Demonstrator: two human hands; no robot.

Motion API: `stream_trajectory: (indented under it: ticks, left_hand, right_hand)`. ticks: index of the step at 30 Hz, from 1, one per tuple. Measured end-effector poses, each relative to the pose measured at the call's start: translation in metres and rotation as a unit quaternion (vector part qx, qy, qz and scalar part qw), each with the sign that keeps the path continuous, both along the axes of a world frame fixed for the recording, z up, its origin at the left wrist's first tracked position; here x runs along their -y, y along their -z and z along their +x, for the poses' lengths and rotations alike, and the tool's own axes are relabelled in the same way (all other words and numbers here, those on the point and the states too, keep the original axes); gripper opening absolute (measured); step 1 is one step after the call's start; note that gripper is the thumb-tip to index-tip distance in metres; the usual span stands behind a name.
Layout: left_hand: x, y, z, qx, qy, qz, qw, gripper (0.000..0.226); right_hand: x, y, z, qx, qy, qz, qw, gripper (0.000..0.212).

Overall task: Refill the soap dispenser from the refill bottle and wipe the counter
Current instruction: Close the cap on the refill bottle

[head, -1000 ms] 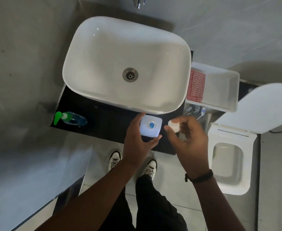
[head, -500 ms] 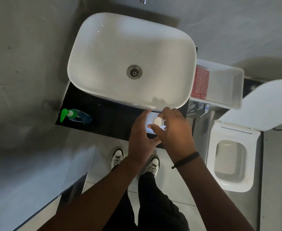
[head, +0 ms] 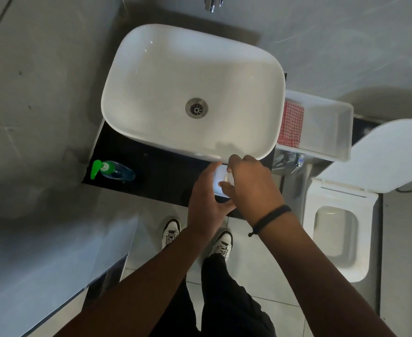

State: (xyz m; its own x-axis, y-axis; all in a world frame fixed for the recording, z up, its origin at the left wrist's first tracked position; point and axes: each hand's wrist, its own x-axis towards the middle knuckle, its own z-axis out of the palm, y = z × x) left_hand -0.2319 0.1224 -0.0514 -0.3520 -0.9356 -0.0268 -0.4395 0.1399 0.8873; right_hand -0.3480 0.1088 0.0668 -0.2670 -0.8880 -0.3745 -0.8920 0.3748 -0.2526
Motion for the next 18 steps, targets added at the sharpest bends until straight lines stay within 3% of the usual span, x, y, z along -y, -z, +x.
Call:
stream_trajectory:
  ticks: [7, 12, 15, 18]
  left_hand:
    - [0.004, 0.007, 0.001, -0.001, 0.016, 0.025, 1.0, 0.104]
    - [0.003, 0.013, 0.0, 0.009, 0.005, 0.016, 1.0, 0.106]
    - [0.002, 0.017, 0.001, 0.003, 0.007, 0.015, 1.0, 0.105]
    - [0.002, 0.017, 0.001, -0.007, 0.002, 0.001, 1.0, 0.098]
  right_hand:
    - [-0.003, -0.007, -0.011, 0.006, -0.135, 0.011, 0.991, 0.03]
    - [0.002, -0.005, -0.008, 0.003, -0.053, 0.017, 0.998, 0.031]
    - [-0.005, -0.002, -0.015, -0.012, -0.023, 0.025, 0.999, 0.058]
    - [-0.014, -0.001, -0.02, 0.069, -0.034, -0.028, 0.997, 0.051]
